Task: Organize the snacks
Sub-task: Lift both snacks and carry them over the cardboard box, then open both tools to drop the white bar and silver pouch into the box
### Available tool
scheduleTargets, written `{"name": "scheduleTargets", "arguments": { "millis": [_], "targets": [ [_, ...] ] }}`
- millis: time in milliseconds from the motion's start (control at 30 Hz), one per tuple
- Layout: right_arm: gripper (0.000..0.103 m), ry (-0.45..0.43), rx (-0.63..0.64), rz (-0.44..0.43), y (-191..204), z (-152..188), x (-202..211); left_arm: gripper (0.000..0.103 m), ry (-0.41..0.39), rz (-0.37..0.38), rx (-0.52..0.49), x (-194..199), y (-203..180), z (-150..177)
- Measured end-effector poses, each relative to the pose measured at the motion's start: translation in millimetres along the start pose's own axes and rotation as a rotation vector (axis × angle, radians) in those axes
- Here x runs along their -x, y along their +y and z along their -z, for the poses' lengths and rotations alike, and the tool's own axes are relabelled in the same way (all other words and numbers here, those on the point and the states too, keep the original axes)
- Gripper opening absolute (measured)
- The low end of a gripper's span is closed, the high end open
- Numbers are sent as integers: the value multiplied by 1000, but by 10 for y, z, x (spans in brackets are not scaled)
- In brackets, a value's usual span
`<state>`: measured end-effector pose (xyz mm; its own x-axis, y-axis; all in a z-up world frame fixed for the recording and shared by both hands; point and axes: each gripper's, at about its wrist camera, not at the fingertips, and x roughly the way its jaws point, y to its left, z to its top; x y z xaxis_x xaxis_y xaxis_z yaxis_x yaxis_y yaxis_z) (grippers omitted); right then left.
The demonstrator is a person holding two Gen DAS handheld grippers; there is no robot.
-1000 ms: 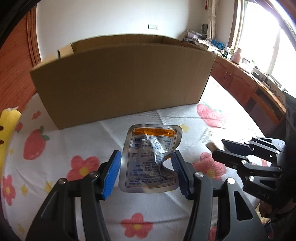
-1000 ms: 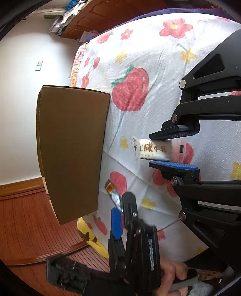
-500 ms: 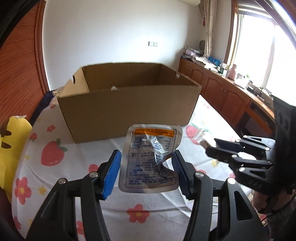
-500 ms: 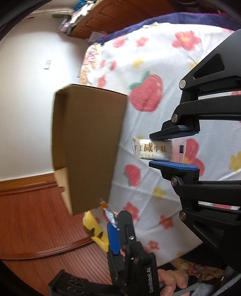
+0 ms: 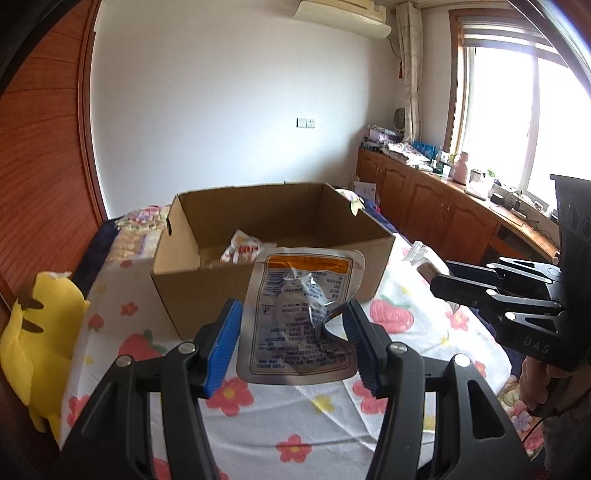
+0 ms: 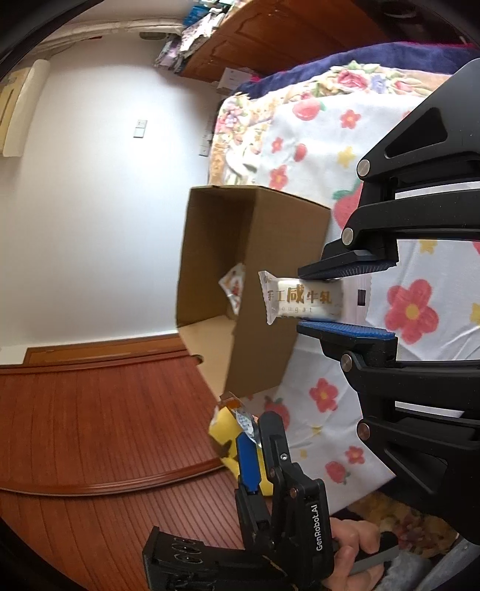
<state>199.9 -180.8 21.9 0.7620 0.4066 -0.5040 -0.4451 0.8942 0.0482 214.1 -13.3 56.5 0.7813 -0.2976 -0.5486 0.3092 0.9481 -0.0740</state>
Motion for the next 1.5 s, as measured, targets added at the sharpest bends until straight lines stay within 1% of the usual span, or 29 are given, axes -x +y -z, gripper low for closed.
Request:
{"name": "scheduleTargets", "arguments": {
  "millis": [200,333,467,667,867,1067,1267,1500],
  "targets": [
    [21,-26,26,-6,-23,-252,-96,56,-27,-7,-17,-110,106,-252],
    [21,-41,42,-18,-62,-420,-224,56,-39,-16,-19,-262,227,-422],
    [21,-50,44,-32,-115,-545,-417,56,-46,-15,-14,-459,357,-529],
    [21,-28,41,-42,-257,-623,-843,56,-37,-31,-22,-840,511,-647],
    [21,-8,24,-43,-444,-679,-1213,56,-11,-28,-16,-1218,634,-655],
    [21,17,5,-39,-574,-650,-1460,56,6,-21,-2,-1461,702,-636],
    [21,33,-12,-32,-642,-625,-1604,56,12,-25,2,-1564,724,-609],
    [21,41,-20,-30,-673,-611,-1640,58,26,-38,16,-1616,683,-590]
  ]
}}
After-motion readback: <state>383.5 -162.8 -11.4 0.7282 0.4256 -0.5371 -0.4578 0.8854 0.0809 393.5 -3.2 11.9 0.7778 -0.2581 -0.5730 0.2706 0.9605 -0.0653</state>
